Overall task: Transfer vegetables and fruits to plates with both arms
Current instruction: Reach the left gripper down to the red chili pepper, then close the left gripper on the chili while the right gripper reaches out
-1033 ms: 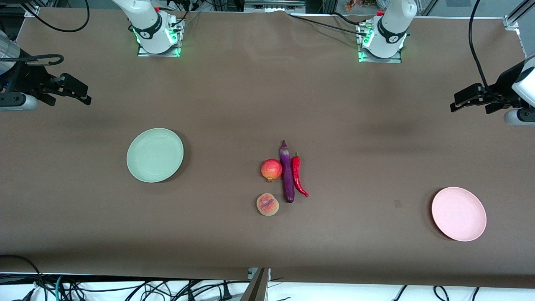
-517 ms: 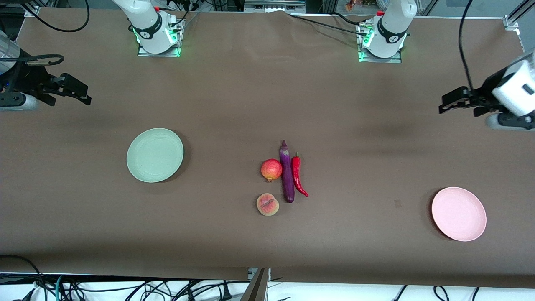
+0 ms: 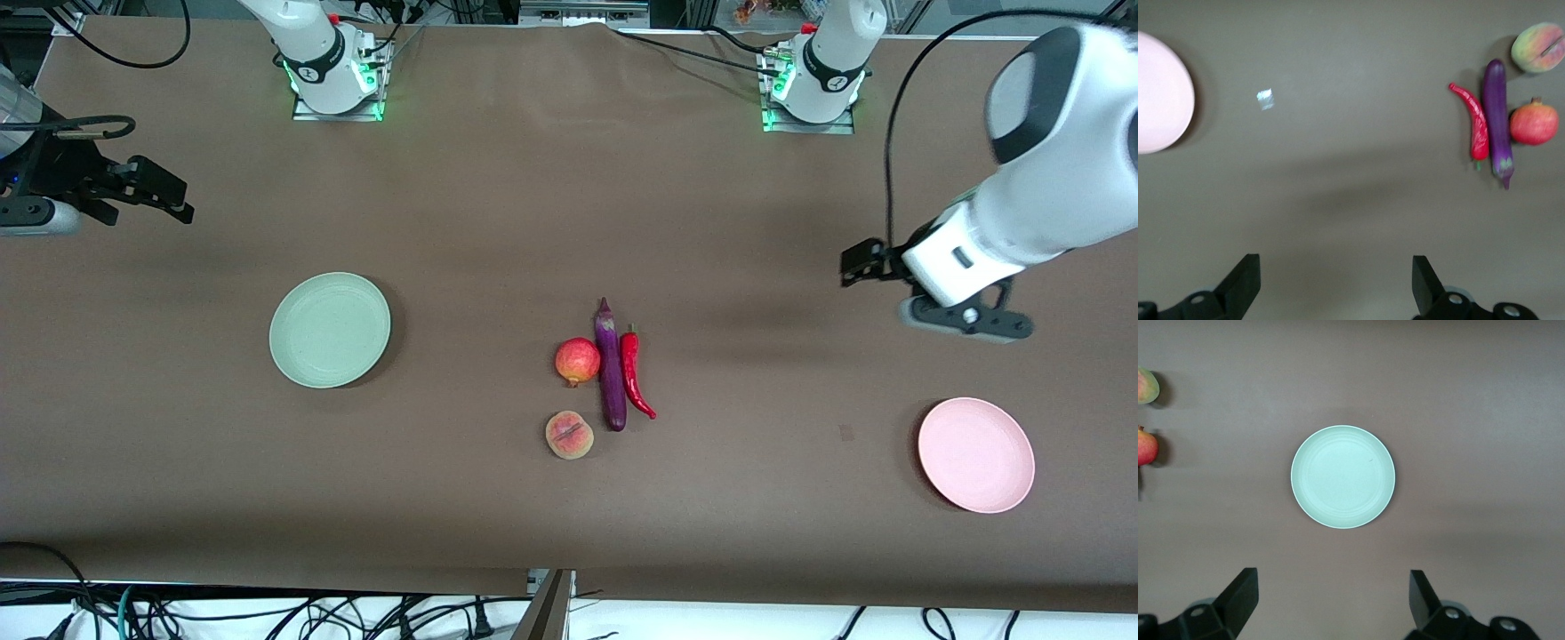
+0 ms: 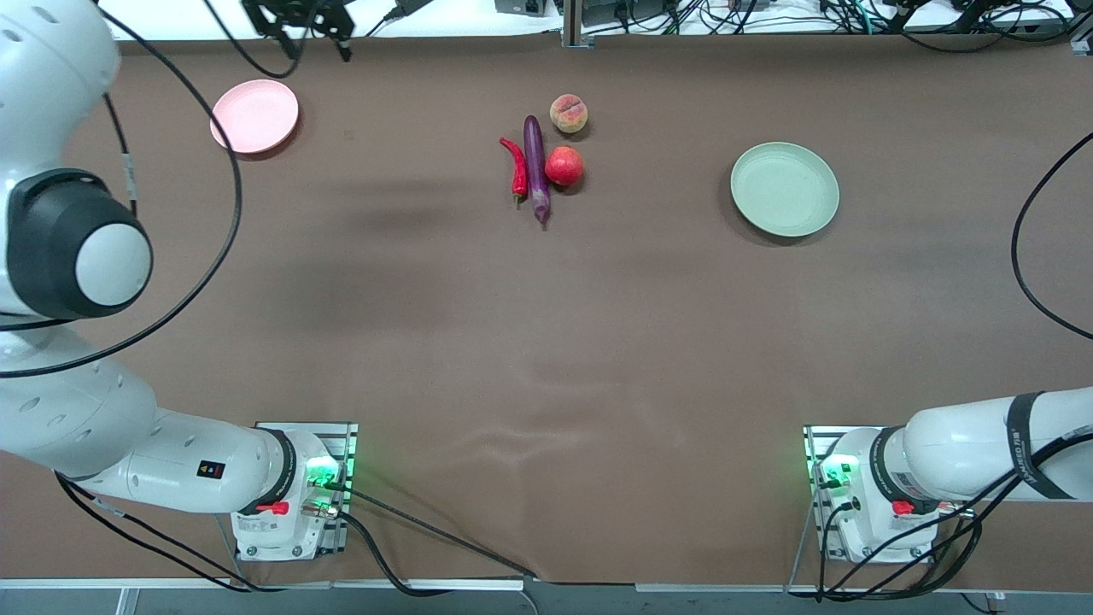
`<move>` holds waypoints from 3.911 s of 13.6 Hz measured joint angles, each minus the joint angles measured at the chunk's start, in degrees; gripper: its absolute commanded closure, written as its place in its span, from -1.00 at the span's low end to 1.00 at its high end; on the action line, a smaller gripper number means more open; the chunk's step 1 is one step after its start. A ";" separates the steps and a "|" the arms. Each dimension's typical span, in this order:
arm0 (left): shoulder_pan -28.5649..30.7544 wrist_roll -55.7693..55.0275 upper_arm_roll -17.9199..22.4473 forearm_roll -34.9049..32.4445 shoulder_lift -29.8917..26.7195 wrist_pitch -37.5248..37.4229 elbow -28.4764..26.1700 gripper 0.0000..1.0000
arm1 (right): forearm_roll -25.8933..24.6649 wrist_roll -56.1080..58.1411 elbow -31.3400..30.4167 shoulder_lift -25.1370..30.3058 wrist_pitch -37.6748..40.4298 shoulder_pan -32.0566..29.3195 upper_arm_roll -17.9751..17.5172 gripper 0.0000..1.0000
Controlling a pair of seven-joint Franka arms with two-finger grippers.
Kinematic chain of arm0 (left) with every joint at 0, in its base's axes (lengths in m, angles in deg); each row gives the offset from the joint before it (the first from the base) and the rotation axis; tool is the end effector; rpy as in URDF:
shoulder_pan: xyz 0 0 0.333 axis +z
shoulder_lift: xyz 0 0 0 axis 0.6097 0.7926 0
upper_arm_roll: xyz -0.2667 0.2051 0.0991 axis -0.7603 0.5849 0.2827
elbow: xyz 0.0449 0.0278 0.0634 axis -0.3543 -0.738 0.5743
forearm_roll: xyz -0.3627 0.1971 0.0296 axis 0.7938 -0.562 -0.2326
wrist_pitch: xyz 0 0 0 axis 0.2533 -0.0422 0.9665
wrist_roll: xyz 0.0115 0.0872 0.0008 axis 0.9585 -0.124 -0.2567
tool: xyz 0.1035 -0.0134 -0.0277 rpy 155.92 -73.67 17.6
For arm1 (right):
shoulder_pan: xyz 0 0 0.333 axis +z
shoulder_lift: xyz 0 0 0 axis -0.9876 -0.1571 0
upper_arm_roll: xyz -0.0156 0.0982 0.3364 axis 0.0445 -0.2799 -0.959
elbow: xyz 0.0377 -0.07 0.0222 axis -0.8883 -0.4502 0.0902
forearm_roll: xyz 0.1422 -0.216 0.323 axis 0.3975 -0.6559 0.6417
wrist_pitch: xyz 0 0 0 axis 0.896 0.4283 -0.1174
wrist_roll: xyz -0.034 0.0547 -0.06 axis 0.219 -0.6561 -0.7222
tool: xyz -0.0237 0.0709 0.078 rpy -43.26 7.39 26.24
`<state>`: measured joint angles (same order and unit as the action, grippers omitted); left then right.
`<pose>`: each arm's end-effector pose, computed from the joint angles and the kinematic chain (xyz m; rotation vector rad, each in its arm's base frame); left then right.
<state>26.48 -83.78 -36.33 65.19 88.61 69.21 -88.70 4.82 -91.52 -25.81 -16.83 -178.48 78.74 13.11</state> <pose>0.6520 -0.1318 0.5478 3.0540 -0.2355 -0.1123 0.5791 0.0374 0.6455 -3.0928 -0.0183 0.0074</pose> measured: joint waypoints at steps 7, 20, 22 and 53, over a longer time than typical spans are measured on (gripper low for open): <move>-8.88 -13.29 -0.59 0.15 10.80 17.05 -0.06 -1.00 | 0.00 0.00 0.03 0.00 0.00 0.00 0.00 -1.00; -13.07 -16.63 -2.93 0.15 26.65 35.20 0.07 -1.00 | 0.01 0.02 0.05 0.00 -0.04 0.45 -0.34 -1.00; -13.69 -16.63 -2.95 0.15 28.05 37.33 0.06 -1.00 | 0.01 0.02 0.05 0.00 -0.56 0.95 -0.41 -1.00; -16.16 -20.92 -2.26 0.13 33.21 43.28 -0.75 0.22 | -3.03 0.31 0.05 -0.07 -2.64 6.36 1.46 -1.00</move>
<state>10.33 -104.70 -38.59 65.33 121.82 112.49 -89.46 1.79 -91.21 -25.76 -16.91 -181.12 85.10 14.57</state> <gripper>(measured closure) 0.247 0.000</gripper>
